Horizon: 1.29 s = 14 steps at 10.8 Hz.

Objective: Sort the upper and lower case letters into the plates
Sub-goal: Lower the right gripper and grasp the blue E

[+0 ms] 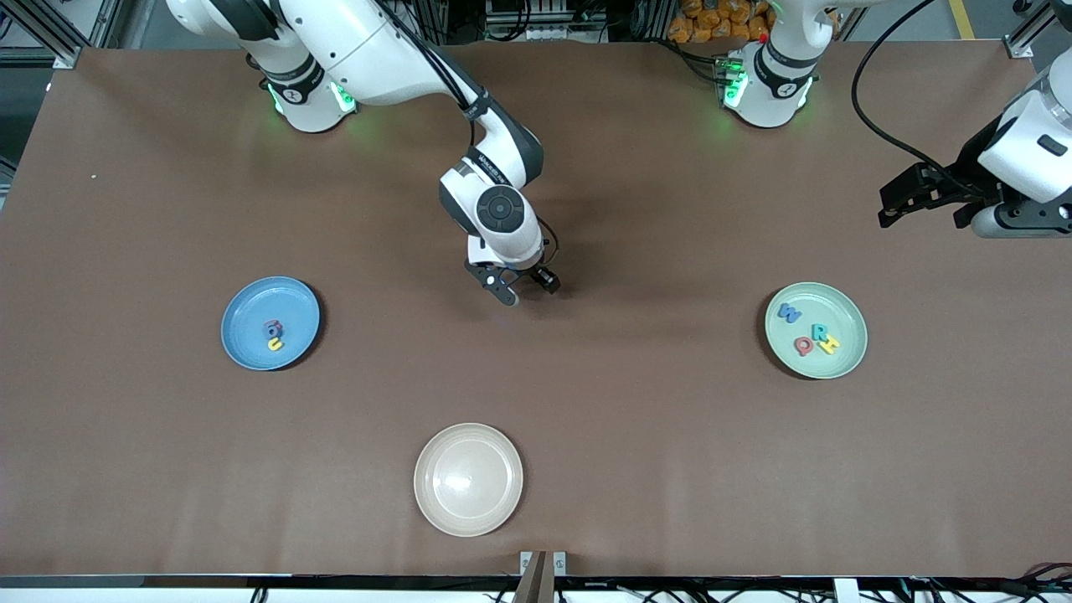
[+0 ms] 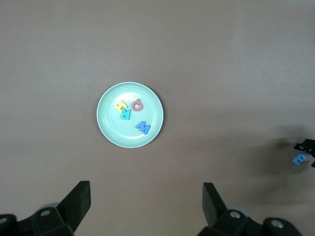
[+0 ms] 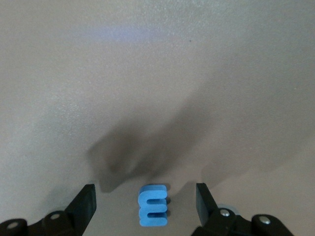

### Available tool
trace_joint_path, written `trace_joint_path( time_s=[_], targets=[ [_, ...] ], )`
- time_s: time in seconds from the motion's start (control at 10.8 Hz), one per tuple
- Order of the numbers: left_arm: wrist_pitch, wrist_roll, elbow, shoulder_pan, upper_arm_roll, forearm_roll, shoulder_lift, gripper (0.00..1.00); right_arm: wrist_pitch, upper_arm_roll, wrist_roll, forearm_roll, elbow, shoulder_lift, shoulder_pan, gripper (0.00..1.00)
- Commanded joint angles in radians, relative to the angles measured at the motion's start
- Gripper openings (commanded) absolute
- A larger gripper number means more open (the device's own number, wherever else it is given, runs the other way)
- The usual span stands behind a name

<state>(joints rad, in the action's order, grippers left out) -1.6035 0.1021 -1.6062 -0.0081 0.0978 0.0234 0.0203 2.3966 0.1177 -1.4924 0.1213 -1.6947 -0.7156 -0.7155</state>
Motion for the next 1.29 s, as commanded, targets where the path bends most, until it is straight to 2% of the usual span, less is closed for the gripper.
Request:
trace_joint_path(
  time_s=[0.0, 0.09, 0.28, 0.65, 1.2],
  targets=[
    [0.0, 0.013, -0.008, -0.003, 0.005, -0.025, 0.007, 1.0, 0.003, 0.023, -0.014, 0.014, 0.02, -0.013, -0.01, 0.85],
    [0.0, 0.013, -0.008, -0.003, 0.005, -0.025, 0.006, 1.0, 0.003, 0.03, -0.014, 0.014, 0.018, -0.013, -0.009, 0.8],
    [0.0, 0.013, -0.006, -0.003, 0.005, -0.023, 0.007, 1.0, 0.009, 0.03, -0.015, 0.014, 0.018, -0.016, -0.006, 0.79],
    [-0.004, 0.013, -0.003, -0.004, 0.005, -0.023, 0.003, 1.0, 0.006, 0.03, -0.019, 0.012, 0.015, -0.015, 0.002, 0.82],
    [-0.006, 0.013, -0.006, -0.004, 0.011, -0.023, -0.008, 1.0, 0.015, 0.03, -0.019, 0.012, 0.013, -0.03, 0.002, 0.81]
  ],
)
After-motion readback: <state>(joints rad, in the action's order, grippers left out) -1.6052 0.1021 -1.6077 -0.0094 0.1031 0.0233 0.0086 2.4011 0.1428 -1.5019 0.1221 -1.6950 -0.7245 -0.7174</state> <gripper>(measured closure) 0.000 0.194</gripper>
